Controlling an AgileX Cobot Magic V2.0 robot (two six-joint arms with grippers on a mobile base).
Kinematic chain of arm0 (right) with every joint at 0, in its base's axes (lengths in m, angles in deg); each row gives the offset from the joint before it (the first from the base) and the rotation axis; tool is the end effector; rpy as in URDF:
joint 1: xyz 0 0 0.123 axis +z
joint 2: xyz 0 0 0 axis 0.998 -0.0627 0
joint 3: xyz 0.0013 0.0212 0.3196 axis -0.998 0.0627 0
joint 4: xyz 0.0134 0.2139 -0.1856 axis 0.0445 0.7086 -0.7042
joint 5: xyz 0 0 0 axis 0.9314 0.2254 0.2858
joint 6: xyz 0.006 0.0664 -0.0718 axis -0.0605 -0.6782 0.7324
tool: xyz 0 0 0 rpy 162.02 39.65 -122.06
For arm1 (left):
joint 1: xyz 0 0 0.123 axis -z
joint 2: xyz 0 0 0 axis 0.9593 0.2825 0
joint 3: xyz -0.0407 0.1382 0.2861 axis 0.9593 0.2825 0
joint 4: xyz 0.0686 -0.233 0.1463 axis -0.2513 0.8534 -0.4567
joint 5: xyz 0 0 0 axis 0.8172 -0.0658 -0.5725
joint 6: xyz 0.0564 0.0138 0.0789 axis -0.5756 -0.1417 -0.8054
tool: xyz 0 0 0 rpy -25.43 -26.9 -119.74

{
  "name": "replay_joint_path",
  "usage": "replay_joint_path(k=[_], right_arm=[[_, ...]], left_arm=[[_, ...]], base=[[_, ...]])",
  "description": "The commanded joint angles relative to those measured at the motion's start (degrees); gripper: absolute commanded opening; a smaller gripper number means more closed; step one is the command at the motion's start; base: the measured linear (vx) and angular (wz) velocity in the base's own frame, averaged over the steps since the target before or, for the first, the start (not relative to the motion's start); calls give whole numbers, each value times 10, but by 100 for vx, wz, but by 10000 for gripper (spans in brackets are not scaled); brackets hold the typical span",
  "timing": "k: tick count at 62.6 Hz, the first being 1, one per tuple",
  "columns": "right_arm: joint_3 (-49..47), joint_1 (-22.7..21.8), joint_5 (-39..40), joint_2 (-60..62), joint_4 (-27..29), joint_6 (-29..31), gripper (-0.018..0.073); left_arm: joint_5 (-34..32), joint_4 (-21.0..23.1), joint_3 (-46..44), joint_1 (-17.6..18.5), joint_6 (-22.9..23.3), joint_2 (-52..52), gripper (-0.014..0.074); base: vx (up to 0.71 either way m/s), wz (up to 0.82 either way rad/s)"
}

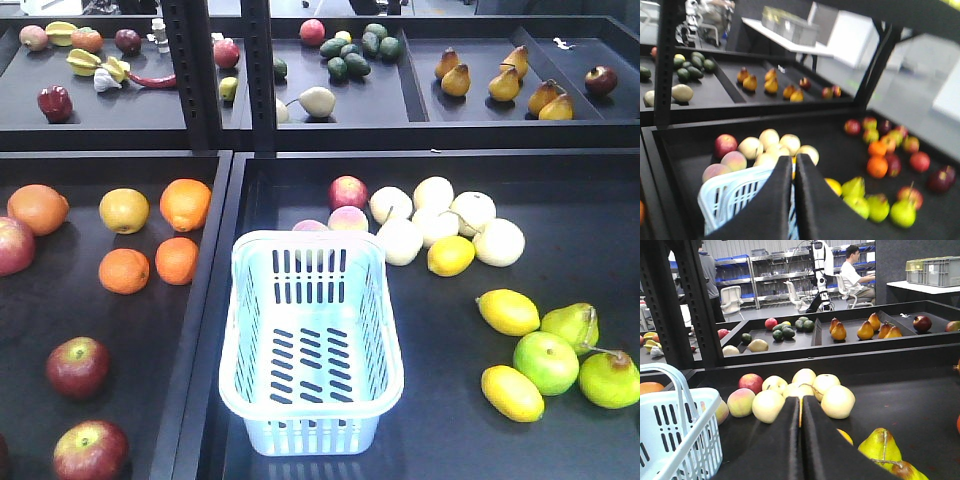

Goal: Pick three apples into basket with both arms
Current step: 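Stop the base in front of the light-blue basket, then move the left gripper over the basket handle and close on it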

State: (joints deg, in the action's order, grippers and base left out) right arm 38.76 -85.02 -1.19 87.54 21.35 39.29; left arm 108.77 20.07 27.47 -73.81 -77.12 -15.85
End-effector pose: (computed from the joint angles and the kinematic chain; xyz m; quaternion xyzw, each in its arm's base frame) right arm 0.0604 0.0012 0.1972 0.0145 0.7052 0.0297 0.7082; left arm 0.1299 -0.0562 0.4414 0.1332 0.7364 -0.2820 0.6004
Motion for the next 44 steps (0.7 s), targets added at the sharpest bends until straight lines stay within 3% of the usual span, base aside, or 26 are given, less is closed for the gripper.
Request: replay_joint_path(k=[1,9,15,23,29,44], right_arm=[[7,-2,43,7,-3,4,-5],[7,-2,43,7,-3,4,-5],[7,-2,43,7,-3,4,-5],[7,-2,43,7,-3,4,-5],[7,-2,43,7,-3,4,-5],[7,-2,43,7,-3,4,-5]], left_arm=[[-6,49,-53,4,-81,62,80],[4,67,-104,4,-141,146,258],[36,67,-146,7,-160,209,416],[85,56,-206,37,-172,305,599],[83,35,-254,65,-176,369,642],[90,-33,-387,126,-229,521,603]], base=[[0,0],[0,0],[0,0],[0,0],[0,0],[0,0]])
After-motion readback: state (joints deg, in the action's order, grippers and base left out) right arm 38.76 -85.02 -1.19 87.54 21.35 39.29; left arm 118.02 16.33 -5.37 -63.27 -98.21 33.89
